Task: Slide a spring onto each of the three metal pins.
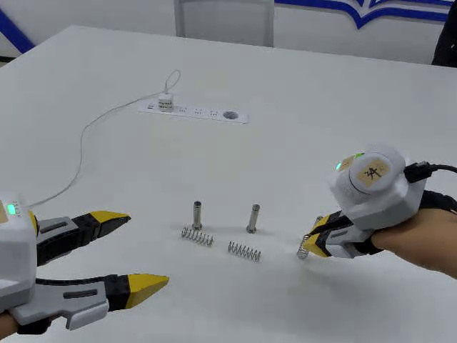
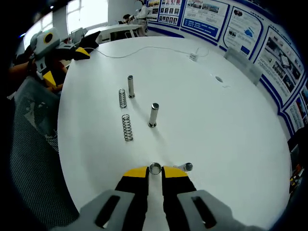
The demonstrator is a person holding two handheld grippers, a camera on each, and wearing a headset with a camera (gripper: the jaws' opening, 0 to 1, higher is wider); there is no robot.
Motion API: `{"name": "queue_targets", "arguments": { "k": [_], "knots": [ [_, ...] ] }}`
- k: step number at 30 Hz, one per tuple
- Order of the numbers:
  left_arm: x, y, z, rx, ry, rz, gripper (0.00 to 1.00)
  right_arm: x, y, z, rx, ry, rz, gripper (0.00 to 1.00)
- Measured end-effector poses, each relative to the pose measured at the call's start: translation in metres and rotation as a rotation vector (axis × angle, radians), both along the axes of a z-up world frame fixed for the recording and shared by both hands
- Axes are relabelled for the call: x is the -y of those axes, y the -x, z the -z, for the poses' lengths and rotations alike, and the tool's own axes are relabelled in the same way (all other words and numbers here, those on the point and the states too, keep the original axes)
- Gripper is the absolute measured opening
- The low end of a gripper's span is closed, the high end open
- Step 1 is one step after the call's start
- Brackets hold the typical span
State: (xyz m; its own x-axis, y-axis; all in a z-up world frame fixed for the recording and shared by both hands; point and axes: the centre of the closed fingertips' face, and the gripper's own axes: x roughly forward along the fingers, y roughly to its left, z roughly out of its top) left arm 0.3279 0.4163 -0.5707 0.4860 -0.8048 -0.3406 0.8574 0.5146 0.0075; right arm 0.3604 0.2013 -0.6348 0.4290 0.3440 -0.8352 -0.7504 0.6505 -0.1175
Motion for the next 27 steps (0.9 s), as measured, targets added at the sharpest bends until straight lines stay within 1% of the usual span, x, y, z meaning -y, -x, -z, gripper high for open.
{"name": "queue_targets", "arguments": {
  "k": [3, 5, 13, 16, 22, 27],
  "knots": [
    [0.000, 0.000, 0.000, 0.001, 0.000, 0.001, 0.63, 0.000, 0.002, -0.003, 0.003, -0.007, 0.005, 0.11],
    [0.000, 0.000, -0.001, 0.002, 0.000, 0.000, 0.63, -0.002, 0.003, -0.006, 0.003, -0.022, 0.009, 0.11],
    [0.000, 0.000, -0.001, 0.003, 0.001, -0.002, 0.63, -0.004, 0.006, -0.022, -0.004, -0.056, 0.022, 0.11],
    [-0.001, 0.000, -0.001, 0.003, 0.001, -0.004, 0.63, -0.006, 0.007, -0.033, -0.006, -0.076, 0.026, 0.11],
    [-0.001, 0.001, -0.001, 0.003, 0.002, -0.004, 0.63, -0.008, 0.006, -0.055, 0.011, -0.102, 0.029, 0.11],
    [0.000, 0.001, -0.002, 0.003, 0.002, -0.003, 0.63, -0.007, 0.005, -0.067, 0.028, -0.105, 0.030, 0.11]
  ]
}}
